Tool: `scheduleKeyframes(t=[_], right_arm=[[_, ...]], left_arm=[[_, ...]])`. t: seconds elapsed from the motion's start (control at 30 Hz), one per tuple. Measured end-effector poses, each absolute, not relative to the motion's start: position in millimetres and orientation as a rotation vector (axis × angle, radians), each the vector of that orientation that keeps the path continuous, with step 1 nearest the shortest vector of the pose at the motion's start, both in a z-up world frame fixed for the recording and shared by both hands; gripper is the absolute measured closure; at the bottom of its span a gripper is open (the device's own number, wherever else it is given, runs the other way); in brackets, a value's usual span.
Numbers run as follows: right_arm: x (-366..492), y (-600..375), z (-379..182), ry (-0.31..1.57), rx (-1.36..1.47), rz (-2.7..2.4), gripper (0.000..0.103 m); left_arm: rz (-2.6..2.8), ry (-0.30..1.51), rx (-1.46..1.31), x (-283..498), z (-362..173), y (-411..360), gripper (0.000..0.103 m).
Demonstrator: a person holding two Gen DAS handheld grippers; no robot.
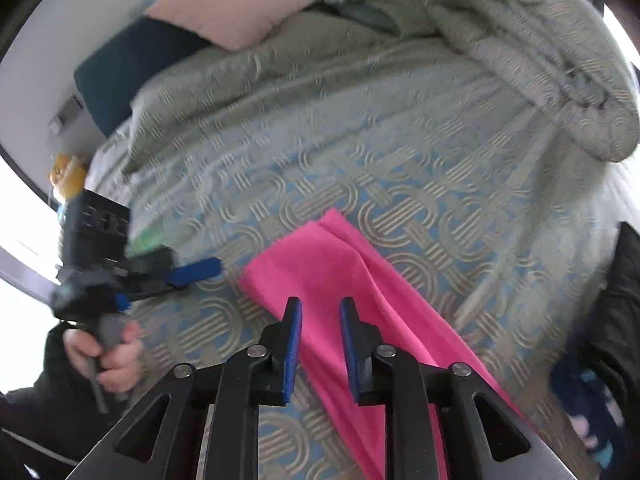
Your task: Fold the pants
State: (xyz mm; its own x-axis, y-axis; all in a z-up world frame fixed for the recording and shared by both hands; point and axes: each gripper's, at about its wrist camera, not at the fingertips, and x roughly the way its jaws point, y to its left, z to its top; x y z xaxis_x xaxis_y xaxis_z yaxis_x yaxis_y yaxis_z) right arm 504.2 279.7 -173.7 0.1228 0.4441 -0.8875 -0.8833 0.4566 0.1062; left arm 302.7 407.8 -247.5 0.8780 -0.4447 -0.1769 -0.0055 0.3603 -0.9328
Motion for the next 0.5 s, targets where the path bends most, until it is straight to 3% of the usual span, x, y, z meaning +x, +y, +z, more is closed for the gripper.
scheduleKeyframes(t=[0.5], right_arm=[[546.3, 303.0, -233.1, 1.111, -0.553, 1.067, 0.083]], left_arm=[[-0.307, 0.464, -1.145, 315.3, -246.4, 406.6, 0.018]])
